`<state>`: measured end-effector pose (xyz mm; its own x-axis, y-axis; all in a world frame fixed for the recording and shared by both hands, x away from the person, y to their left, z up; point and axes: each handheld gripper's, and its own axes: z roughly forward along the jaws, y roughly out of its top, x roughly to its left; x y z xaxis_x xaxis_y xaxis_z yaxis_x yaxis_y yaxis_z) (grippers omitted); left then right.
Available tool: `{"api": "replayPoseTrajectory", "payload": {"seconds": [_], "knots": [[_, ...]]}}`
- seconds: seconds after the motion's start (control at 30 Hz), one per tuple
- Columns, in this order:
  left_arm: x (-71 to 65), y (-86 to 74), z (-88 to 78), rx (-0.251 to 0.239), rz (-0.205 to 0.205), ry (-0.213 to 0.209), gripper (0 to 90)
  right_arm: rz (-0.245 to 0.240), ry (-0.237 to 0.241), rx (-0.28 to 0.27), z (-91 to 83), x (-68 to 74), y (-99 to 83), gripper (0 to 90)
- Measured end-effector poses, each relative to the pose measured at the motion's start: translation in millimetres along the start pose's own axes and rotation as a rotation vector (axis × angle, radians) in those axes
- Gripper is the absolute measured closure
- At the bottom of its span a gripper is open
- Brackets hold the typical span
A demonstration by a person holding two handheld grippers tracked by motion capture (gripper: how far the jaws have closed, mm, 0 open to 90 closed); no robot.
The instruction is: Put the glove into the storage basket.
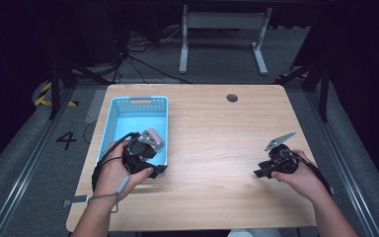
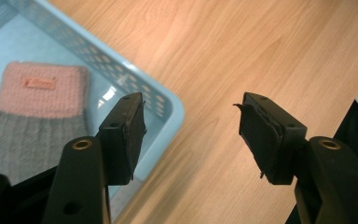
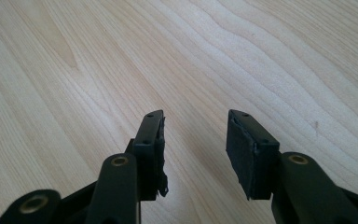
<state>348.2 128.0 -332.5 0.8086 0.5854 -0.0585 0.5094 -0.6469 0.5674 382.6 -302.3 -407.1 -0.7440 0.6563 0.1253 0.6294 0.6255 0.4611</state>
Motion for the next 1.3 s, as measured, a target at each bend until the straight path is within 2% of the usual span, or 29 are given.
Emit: {"api": "replayPoseTrajectory", "payload": {"seconds": [0.1,0.27,0.4,0.57,0.73,0.87,0.9,1.03,1.17,1.3], "knots": [[-9.1,2.9,9.9,0.004,0.027,-0.040,41.9,0.001,0.001,0.002,0.7,-0.1,-0.2,58.2],[-21.6,7.4,21.9,0.016,0.071,-0.067,42.2,0.005,0.000,-0.002,0.1,-1.2,-1.2,58.2],[-29.0,10.1,35.4,0.013,0.107,-0.118,43.5,0.004,0.001,-0.003,0.0,-2.2,-1.8,58.1],[-37.0,11.0,55.2,0.005,0.102,-0.153,43.2,0.003,0.002,-0.003,0.9,-2.0,-1.7,58.0],[-43.2,9.0,73.6,0.027,0.110,-0.187,43.3,0.002,0.003,0.001,2.6,-2.4,-2.3,57.9],[-46.3,9.5,91.1,0.029,0.127,-0.178,42.7,0.004,0.002,0.001,4.2,-2.9,-3.2,57.8],[-46.9,10.1,96.5,0.032,0.132,-0.187,42.5,0.002,0.002,0.000,4.6,-2.9,-3.3,57.6],[-51.5,8.7,111.2,0.015,0.131,-0.183,42.5,0.001,0.004,0.000,6.6,-2.5,-3.4,56.9],[-53.6,2.8,119.3,0.012,0.138,-0.153,40.0,-0.005,0.005,-0.005,8.7,-3.6,-4.5,56.2],[-55.0,-2.6,124.7,0.007,0.132,-0.145,37.6,-0.007,-0.002,-0.018,9.7,-5.9,-6.0,54.6]]}}
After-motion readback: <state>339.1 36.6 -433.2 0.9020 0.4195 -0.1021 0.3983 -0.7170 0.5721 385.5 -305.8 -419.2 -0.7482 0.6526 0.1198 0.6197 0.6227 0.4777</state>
